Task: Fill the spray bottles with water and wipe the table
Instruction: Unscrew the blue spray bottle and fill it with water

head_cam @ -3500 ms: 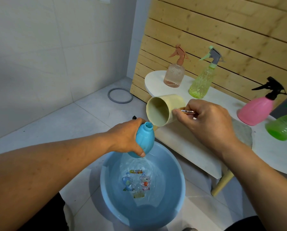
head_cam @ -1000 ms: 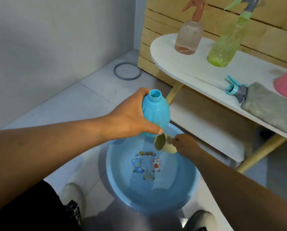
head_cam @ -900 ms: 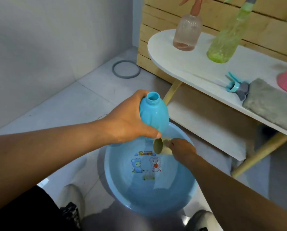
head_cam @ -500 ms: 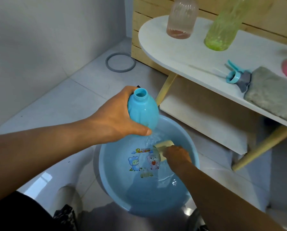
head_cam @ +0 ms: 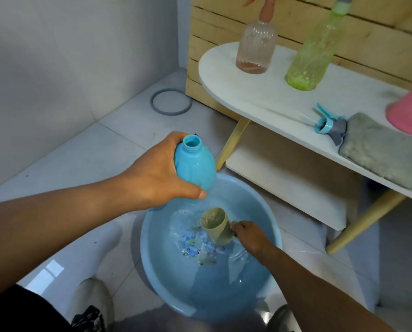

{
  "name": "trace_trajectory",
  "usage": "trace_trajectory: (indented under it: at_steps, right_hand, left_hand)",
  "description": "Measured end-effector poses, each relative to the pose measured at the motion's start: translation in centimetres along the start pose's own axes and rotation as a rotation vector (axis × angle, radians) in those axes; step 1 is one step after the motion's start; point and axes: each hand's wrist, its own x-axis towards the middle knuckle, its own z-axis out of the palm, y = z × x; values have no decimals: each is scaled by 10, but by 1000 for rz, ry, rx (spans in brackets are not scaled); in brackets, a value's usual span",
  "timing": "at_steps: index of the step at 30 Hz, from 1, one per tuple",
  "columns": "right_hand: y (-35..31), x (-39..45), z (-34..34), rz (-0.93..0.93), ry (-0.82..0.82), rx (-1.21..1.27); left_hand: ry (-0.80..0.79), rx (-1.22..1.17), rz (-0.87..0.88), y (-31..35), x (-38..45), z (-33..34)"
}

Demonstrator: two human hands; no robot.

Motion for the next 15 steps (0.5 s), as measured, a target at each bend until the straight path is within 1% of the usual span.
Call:
trace_trajectory:
  at_steps: [3, 6, 11, 15]
  right_hand:
    - [-6, -14, -5, 19, 41, 226]
    - [-23, -34, -20, -8, 52, 330]
    - [-70, -68, -57, -61, 43, 401]
    - [-109, -101, -89, -153, 66, 425]
  left_hand:
    - [-1, 14, 2, -3, -6, -7]
    - [0, 37, 7, -5, -13, -13]
    - [29, 29, 14, -5, -23, -21]
    - [57, 15, 33, -1, -28, -26]
